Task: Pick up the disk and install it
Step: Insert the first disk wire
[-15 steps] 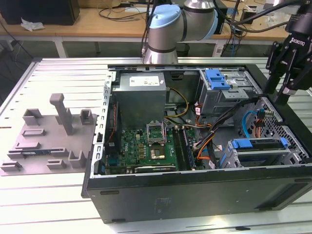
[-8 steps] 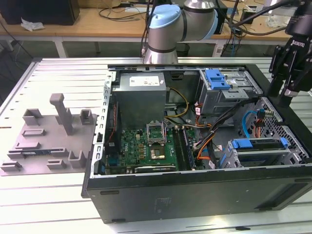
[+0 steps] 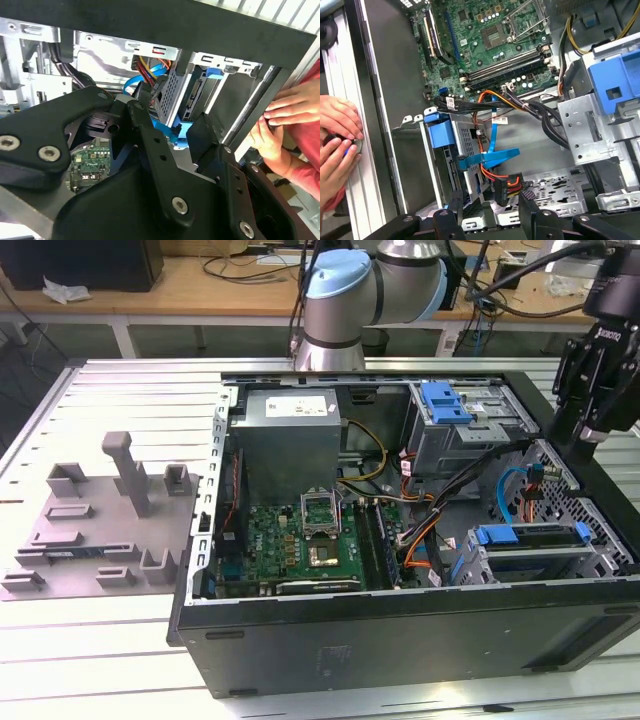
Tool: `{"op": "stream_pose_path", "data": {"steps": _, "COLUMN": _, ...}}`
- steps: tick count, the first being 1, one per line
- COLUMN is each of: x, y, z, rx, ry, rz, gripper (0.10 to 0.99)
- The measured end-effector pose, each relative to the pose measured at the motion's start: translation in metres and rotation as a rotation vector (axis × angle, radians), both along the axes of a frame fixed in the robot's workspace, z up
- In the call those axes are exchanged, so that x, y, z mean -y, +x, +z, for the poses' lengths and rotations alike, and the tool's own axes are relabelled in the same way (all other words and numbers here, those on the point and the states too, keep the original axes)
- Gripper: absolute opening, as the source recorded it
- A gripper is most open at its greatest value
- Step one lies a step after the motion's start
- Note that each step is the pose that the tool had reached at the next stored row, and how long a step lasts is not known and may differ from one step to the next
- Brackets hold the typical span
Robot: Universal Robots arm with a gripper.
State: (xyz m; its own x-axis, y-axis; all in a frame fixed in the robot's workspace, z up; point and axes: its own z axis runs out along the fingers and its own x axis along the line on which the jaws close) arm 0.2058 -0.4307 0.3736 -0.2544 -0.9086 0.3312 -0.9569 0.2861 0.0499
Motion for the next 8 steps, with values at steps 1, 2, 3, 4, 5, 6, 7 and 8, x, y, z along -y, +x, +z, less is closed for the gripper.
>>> {"op": "stream_pose_path", "data": {"steps": 1, "x": 0.0000, "y": 0.0000, "z": -0.0011, "rx": 0.0000, "ry": -0.003, "rz": -0.001, "gripper": 0.565}}
{"op": "stream_pose_path", "data": {"steps": 2, "x": -0.0004, "y": 0.0001, "z": -0.0039, "rx": 0.0000, "ry": -0.005, "rz": -0.001, "gripper": 0.565}}
{"op": "stream_pose_path", "data": {"steps": 3, "x": -0.0013, "y": 0.0001, "z": -0.0077, "rx": 0.0000, "ry": -0.005, "rz": -0.002, "gripper": 0.565}}
{"op": "stream_pose_path", "data": {"steps": 4, "x": -0.0027, "y": 0.0001, "z": -0.0104, "rx": 0.0000, "ry": -0.005, "rz": -0.002, "gripper": 0.565}}
{"op": "stream_pose_path", "data": {"steps": 5, "x": -0.0051, "y": 0.0001, "z": -0.0128, "rx": 0.0000, "ry": -0.005, "rz": -0.003, "gripper": 0.565}}
{"op": "stream_pose_path", "data": {"steps": 6, "x": -0.0062, "y": 0.0001, "z": -0.0139, "rx": 0.0000, "ry": -0.007, "rz": -0.003, "gripper": 0.565}}
{"op": "stream_pose_path", "data": {"steps": 7, "x": -0.0072, "y": 0.0001, "z": -0.0149, "rx": 0.0000, "ry": -0.009, "rz": -0.004, "gripper": 0.549}}
{"op": "stream_pose_path", "data": {"steps": 8, "x": -0.0081, "y": 0.0001, "z": -0.0159, "rx": 0.0000, "ry": -0.012, "rz": -0.004, "gripper": 0.482}}
